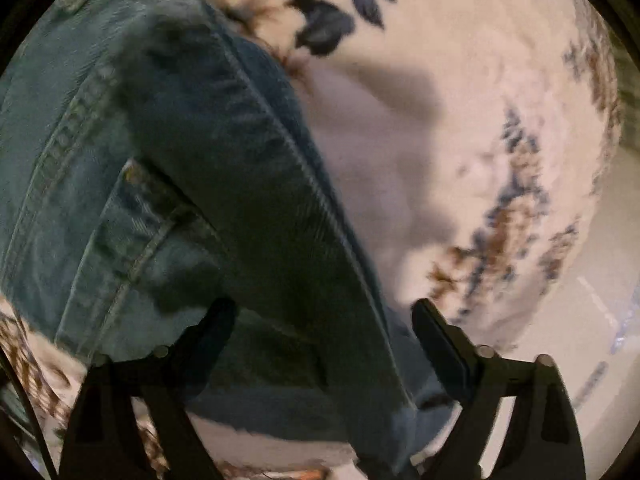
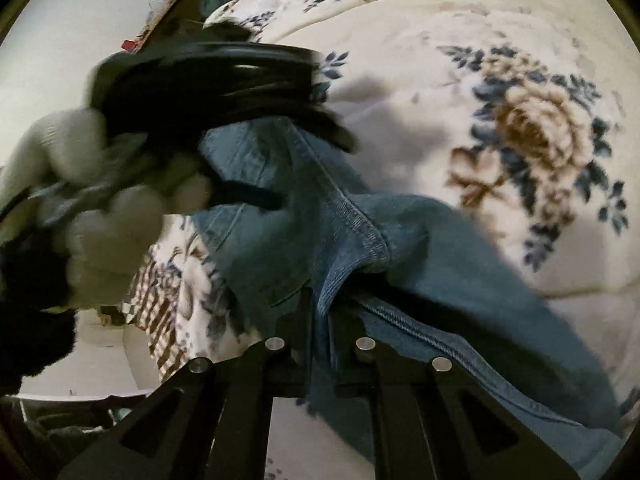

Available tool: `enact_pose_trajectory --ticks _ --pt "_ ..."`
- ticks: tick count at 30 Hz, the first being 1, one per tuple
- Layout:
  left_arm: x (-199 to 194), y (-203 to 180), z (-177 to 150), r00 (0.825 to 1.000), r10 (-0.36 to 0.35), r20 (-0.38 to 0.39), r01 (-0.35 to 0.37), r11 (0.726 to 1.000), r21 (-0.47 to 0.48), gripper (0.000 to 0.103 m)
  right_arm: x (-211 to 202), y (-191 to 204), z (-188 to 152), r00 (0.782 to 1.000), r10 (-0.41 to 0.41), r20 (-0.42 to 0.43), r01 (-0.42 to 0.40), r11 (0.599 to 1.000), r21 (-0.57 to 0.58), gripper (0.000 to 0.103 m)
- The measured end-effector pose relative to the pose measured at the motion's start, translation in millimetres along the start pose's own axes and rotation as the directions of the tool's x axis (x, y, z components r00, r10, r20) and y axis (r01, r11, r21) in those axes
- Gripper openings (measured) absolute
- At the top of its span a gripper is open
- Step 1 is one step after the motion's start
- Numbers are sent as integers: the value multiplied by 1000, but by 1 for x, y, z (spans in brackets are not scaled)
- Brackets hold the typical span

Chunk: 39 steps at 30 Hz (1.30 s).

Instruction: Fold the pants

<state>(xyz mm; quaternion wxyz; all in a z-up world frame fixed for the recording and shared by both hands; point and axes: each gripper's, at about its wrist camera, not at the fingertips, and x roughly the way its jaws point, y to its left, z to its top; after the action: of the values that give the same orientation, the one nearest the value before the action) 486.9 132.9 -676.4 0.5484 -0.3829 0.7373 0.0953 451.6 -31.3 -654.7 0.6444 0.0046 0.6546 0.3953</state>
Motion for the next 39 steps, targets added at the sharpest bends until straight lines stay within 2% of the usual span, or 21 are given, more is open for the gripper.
enact_pose_trajectory --ticks 1,4,8,9,10,12,14,17,19,21,22,23,24,27,30,32,35,37,39 --pt "3 -1 -1 999 32 19 -32 999 18 46 2 0 -3 1000 14 -2 -14 1000 5 7" --pt "1 -8 -8 997 45 63 -49 996 75 29 9 -8 -7 998 63 3 -63 996 61 7" --pt "-8 -5 -17 996 5 85 -13 996 85 26 11 -47 -5 973 230 -39 -215 949 229 10" --pt "-10 -3 -17 997 -11 82 5 997 77 26 11 -55 -3 967 252 -27 -237 937 258 21" --pt "-12 -1 -18 997 -23 80 17 997 71 26 10 -63 -1 963 269 -14 -254 924 287 37" --pt "-15 2 -19 996 -51 75 46 997 58 26 9 -79 3 950 310 30 -300 885 355 49" --pt "-15 4 -19 995 -66 75 62 996 56 26 13 -87 8 935 353 40 -340 855 391 52" --pt "-20 10 -21 993 -91 74 87 995 55 25 30 -95 17 908 420 12 -383 816 433 58" --pt "-22 14 -21 992 -102 74 98 994 53 25 49 -99 23 910 412 -41 -345 808 477 62" --pt "-25 19 -21 991 -111 73 107 993 58 25 63 -102 29 895 437 -85 -342 797 498 71" --pt "-25 20 -20 991 -113 74 109 992 59 23 70 -105 30 886 455 -87 -351 783 514 77" --pt "-25 20 -19 989 -125 76 120 991 61 19 80 -109 30 869 486 -89 -368 757 540 79" --pt "-27 18 -18 988 -127 83 122 990 69 17 84 -112 31 866 492 -84 -369 744 556 81" --pt "-30 16 -14 987 -135 89 128 988 83 17 85 -119 31 852 521 -47 -397 702 592 79" --pt "-26 14 -11 987 -140 81 133 988 83 17 58 -123 24 817 574 54 -494 648 579 62" --pt "-25 16 -11 986 -144 79 138 987 81 17 40 -126 17 792 601 104 -547 625 556 61" --pt "-23 18 -14 987 -143 78 138 988 75 17 37 -117 12 795 606 24 -529 673 518 61" --pt "-22 19 -15 987 -140 79 134 988 74 17 47 -114 10 817 576 -28 -477 702 529 61" --pt "-20 18 -16 987 -142 78 137 988 67 17 61 -110 14 830 555 -55 -445 718 536 62"
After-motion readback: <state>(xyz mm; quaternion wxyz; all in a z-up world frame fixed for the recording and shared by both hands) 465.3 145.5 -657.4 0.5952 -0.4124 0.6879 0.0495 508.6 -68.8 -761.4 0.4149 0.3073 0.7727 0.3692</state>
